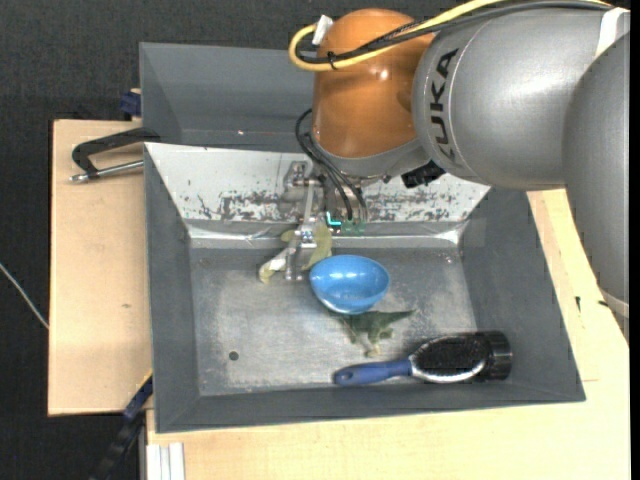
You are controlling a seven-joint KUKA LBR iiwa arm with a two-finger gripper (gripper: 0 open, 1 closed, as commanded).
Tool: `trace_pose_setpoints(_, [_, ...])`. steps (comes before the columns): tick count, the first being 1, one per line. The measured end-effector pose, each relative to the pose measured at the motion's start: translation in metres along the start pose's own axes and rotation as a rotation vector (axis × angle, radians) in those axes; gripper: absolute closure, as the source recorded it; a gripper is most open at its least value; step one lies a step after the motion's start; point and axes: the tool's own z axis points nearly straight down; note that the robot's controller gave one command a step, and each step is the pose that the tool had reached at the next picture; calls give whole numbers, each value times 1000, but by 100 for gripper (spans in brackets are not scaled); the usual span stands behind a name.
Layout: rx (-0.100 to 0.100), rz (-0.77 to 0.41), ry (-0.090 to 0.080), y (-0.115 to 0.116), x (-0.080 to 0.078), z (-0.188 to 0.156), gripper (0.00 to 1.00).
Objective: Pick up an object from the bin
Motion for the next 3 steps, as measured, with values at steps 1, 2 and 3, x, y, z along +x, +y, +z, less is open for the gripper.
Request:
trace_pose_setpoints(1, [-2,-431,-20,-64,3,110,0])
trace_pose_setpoints(2, [-10,-360,-22,-122,-8,120,0])
trace_pose_setpoints(3, [-4,-359,-42,-123,-13,117,100])
